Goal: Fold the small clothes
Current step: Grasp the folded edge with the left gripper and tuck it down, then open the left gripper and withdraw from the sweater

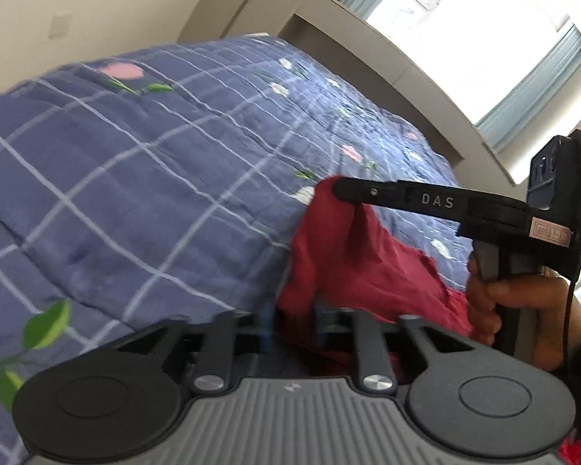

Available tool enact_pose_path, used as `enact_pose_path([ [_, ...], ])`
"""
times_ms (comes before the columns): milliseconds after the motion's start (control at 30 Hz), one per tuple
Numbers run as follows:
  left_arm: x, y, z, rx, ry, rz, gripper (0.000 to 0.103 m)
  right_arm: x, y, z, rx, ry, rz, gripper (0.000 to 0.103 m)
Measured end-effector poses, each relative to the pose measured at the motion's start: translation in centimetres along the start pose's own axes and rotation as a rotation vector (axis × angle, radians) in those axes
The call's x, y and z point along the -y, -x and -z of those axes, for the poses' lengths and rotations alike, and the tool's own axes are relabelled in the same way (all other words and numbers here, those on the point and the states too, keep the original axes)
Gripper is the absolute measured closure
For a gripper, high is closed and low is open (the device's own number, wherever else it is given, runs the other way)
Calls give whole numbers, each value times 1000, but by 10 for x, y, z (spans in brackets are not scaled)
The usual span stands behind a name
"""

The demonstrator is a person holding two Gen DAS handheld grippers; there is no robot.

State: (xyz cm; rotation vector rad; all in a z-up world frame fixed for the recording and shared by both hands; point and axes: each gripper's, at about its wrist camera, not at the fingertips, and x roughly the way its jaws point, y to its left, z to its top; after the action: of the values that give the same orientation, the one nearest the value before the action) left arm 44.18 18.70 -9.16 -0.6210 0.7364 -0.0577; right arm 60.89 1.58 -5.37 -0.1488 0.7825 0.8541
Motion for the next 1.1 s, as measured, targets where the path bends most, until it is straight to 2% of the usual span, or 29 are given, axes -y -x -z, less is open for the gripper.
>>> enact_pose_path([
  [33, 1, 4, 0, 13, -10, -18, 46, 1, 3, 0, 12, -5, 8, 70],
  [67, 4, 8, -1, 26, -30, -25, 41, 2, 8, 1, 31, -6, 16, 58],
  [133, 9, 14, -2, 57, -74, -33, 27, 4, 20, 1, 58, 6, 44, 42],
  [167, 12, 15, -4, 71, -91, -42, 27, 7, 27, 2, 62, 12, 58, 35],
  [200, 15, 13, -8, 78, -105, -51, 26, 9, 35, 4, 66, 16, 82, 32],
  [267, 20, 6, -14, 76, -117, -80, 25, 13, 55, 14, 72, 33, 140, 16],
  [333, 21, -8, -20, 73, -131, -145, 24, 16, 75, 30, 66, 52, 216, 8],
  [400, 16, -26, -24, 45, -127, -206, 25, 18, 97, 52, 56, 66, 287, 5],
  [533, 18, -29, -20, 69, -182, -229, 25, 29, 135, 108, 13, 72, 436, 5],
  [633, 20, -25, -18, 67, -183, -236, 24, 44, 159, 150, -20, 15, 515, 5],
  [733, 22, -15, -16, 61, -160, -220, 16, 58, 181, 182, -20, -75, 547, 4],
  [767, 23, -10, -13, 64, -160, -198, 15, 60, 189, 191, -8, -95, 560, 1],
  [833, 25, -5, -4, 50, -187, -176, 14, 63, 204, 207, 25, -124, 583, 1],
  [900, 26, -6, 6, 21, -242, -219, 14, 66, 217, 219, 49, -145, 608, 1],
  [967, 27, -3, 14, 35, -287, -257, 13, 69, 225, 226, 56, -167, 630, 1],
  [1100, 35, 11, 17, 40, -260, -313, 7, 74, 238, 225, 86, -199, 638, 1],
])
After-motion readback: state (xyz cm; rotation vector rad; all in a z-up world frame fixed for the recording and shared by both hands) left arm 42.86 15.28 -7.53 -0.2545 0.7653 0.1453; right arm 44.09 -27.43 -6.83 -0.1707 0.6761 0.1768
